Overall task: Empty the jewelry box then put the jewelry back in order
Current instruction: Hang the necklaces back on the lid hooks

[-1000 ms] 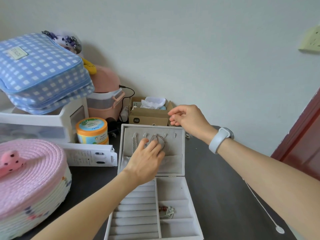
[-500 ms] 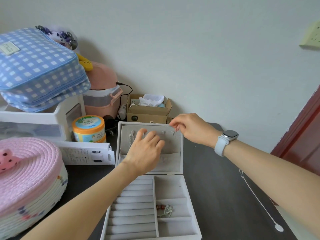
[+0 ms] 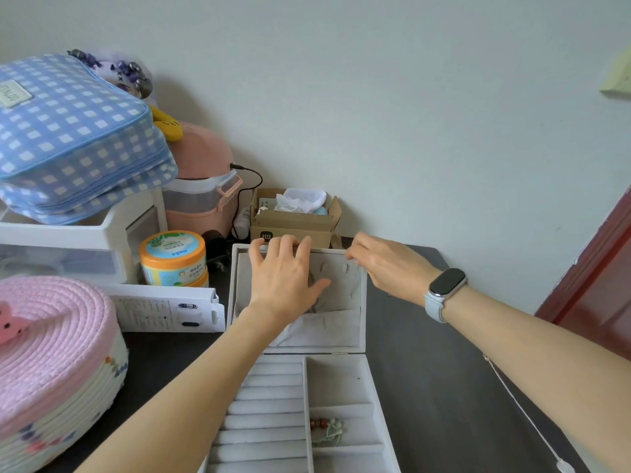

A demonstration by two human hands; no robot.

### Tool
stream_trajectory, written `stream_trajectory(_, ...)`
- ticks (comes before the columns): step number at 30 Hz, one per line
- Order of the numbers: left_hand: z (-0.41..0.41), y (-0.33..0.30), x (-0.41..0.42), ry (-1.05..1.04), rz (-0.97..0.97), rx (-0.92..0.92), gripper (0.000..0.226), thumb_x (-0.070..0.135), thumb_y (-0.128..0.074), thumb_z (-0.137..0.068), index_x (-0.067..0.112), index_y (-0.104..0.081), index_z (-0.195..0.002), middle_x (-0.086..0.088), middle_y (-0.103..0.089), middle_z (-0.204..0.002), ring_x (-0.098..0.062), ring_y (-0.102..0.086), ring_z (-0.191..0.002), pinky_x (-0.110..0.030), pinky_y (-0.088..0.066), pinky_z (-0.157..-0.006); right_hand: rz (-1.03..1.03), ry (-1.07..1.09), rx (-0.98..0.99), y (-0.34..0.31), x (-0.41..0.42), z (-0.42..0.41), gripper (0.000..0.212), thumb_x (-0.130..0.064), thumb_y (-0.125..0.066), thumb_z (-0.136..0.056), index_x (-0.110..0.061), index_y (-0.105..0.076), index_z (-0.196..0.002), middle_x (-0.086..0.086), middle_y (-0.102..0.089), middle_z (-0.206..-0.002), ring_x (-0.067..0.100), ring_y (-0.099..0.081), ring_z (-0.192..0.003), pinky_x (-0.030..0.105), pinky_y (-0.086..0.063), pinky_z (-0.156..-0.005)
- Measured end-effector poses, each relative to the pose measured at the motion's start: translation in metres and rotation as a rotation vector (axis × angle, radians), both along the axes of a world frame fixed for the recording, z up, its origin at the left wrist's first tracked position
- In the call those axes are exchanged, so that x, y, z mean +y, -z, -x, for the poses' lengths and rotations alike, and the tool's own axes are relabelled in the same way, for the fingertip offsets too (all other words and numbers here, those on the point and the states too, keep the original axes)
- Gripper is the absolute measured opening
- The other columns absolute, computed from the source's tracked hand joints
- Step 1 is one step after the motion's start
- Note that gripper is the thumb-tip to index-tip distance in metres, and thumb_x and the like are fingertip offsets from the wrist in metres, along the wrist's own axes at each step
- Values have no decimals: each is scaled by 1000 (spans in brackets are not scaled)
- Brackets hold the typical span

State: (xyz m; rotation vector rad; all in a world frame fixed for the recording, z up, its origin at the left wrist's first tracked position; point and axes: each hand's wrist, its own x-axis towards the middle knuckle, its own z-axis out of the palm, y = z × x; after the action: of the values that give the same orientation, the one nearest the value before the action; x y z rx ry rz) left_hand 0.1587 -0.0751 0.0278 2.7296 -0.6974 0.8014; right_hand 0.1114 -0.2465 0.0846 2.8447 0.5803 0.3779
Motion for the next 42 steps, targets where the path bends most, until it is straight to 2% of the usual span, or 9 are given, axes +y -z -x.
stream_trajectory(4,-2,7,-5,-20,43,-99,72,65,-66,-61,11,-61,-108,-12,-58,-100,-31,-54,-98,-50,-22,-99,-313,90,43,-3,6,-2,20,-7,-42,-94,-6,-58,-106,7,-56,-106,22,-56,-86,30,-44,-77)
stream_trajectory(8,0,9,-11,-60,83,-122,74,76,-44,-60,13,-64,-95,-10,-59,-93,-29,-57,-92,-46,-16,-95,-733,132,73,-4,20,-6,8,-11,-55,-87,-11,-63,-91,-11,-55,-72,1,-50,-65,11,-39,-65)
stream_trajectory(13,2,11,-13,-50,127,-119,73,75,-33,-62,15,-65,-90,-8,-60,-90,-28,-58,-90,-46,-17,-95,-919,120,121,-2,30,-10,11,-10,-60,-84,-19,-58,-80,-8,-56,-75,5,-51,-70,16,-43,-70)
stream_trajectory(18,0,14,-12,-19,169,-169,60,65,-43,-69,15,-65,-93,-9,-60,-91,-30,-59,-90,-45,-18,-96,-981,115,116,1,31,-8,13,-3,-54,-86,-15,-56,-82,-6,-54,-67,5,-54,-62,2,-40,-57)
stream_trajectory(27,4,15,-15,-52,202,-175,55,61,-42,-70,15,-65,-91,-8,-60,-89,-29,-59,-87,-44,-19,-96,-969,106,68,5,29,-8,9,-9,-60,-85,-16,-63,-82,-13,-50,-60,2,-49,-54,4,-40,-56)
stream_trajectory(32,3,17,-16,-72,224,-220,38,45,-72,-67,14,-64,-89,-9,-60,-88,-30,-59,-84,-44,-20,-95,-953,81,10,11,29,-10,6,-7,-60,-85,-9,-66,-86,-17,-44,-55,-5,-48,-49,4,-38,-56)
stream_trajectory(36,2,16,-14,-59,261,-232,36,38,-78,-65,14,-65,-90,-9,-60,-88,-31,-59,-85,-42,-21,-93,-903,56,-58,18,27,-13,8,-5,-58,-85,-6,-66,-86,-18,-43,-65,-7,-48,-55,3,-36,-61)
stream_trajectory(39,1,16,-11,-41,283,-232,32,32,-78,-67,15,-67,-91,-9,-61,-89,-31,-59,-86,-40,-21,-92,-848,24,-111,25,27,-15,9,-4,-56,-86,-4,-65,-87,-18,-45,-73,-3,-45,-57,8,-35,-64)
stream_trajectory(42,0,17,-10,-29,298,-225,31,29,-78,-68,14,-67,-93,-9,-62,-90,-32,-59,-86,-39,-21,-91,-736,-26,-177,30,26,-16,10,-4,-54,-87,-3,-64,-88,-1,-56,-85,2,-44,-60,25,-41,-66)
